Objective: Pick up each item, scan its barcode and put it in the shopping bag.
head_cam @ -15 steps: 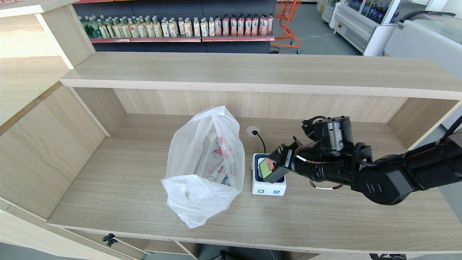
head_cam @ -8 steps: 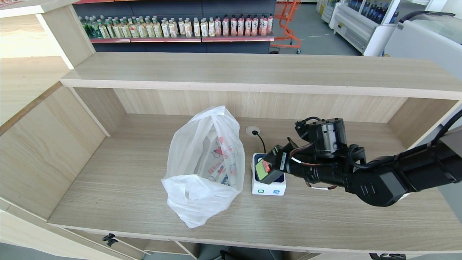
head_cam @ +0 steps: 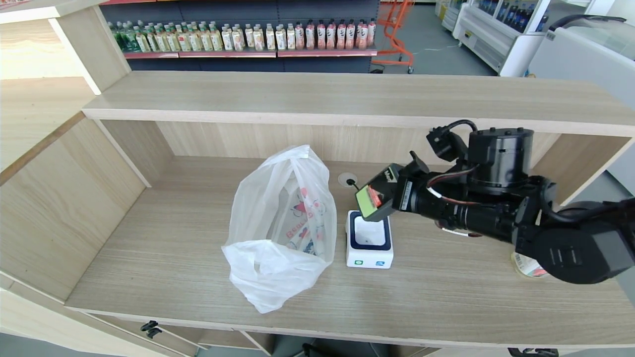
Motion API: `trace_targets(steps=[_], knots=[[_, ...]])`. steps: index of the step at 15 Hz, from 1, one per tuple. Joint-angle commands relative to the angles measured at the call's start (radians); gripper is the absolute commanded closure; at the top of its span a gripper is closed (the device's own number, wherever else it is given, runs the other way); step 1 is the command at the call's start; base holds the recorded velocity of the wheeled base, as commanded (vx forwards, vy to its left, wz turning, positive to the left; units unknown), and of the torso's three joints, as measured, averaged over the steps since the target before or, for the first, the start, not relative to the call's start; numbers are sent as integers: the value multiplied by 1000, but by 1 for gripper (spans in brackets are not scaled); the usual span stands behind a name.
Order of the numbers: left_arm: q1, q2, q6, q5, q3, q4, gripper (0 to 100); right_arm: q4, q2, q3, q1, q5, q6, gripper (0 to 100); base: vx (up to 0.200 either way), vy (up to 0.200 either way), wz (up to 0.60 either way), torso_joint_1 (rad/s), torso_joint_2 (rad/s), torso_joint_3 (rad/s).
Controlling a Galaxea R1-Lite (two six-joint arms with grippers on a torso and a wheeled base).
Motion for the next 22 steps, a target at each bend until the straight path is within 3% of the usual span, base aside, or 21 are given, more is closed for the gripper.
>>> trace_targets(steps=[1,2,5,8,11,16,20,22], knots=[[0,0,0,1,0,0,0,42,-223,157,-11,-36,-238,100,0,0,0,0,0,0],[0,0,0,1,0,0,0,33,-270,234,-18,-49,-309,100,0,0,0,0,0,0],[0,0,0,1,0,0,0,33,-352,338,-11,-57,-318,100,0,0,0,0,0,0],[0,0,1,1,0,0,0,-1,-387,403,12,-57,-228,100,0,0,0,0,0,0],[0,0,6,1,0,0,0,-12,-407,410,23,-62,-175,100,0,0,0,0,0,0],[0,0,3,1,0,0,0,-7,-402,397,48,-60,-60,100,0,200,0,1,7,0],[0,0,1,1,0,0,0,-8,-309,341,54,-66,-50,100,0,50,0,1,1,-1],[0,0,1,1,0,0,0,-5,-152,259,34,-206,-51,100,0,0,0,0,0,0]])
